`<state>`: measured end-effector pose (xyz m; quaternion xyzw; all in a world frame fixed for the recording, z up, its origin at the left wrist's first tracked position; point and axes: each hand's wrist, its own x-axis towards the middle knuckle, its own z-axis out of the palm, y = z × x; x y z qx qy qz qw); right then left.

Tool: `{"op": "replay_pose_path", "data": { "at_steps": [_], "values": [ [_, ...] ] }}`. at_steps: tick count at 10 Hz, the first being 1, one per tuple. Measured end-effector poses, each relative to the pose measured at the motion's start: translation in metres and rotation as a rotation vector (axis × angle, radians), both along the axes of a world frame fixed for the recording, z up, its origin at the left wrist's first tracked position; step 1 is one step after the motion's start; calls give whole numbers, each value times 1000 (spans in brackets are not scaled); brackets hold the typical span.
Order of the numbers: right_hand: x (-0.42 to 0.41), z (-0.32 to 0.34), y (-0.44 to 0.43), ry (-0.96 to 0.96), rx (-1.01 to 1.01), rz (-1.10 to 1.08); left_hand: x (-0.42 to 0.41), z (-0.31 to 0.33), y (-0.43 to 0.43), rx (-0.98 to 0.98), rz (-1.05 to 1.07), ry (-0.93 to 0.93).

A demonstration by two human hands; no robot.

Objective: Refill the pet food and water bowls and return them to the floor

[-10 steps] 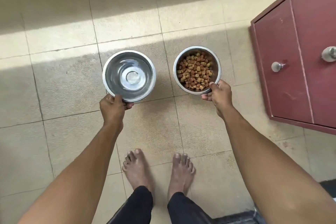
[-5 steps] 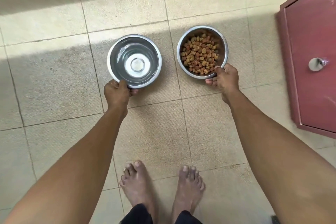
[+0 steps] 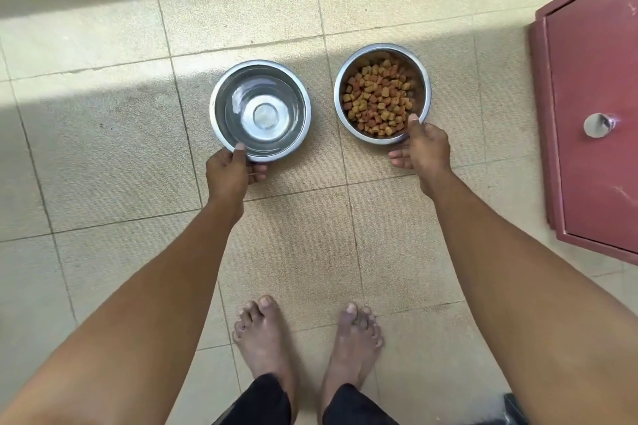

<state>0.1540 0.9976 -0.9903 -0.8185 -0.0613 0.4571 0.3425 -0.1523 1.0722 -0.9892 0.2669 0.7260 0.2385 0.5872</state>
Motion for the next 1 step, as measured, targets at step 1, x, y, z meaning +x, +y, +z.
{"op": "replay_pose_path", "data": {
  "at_steps": [1],
  "values": [
    [-6,6,-13,-118,-105,-3,-7,11,-11,-36,-78,123]
  ]
}}
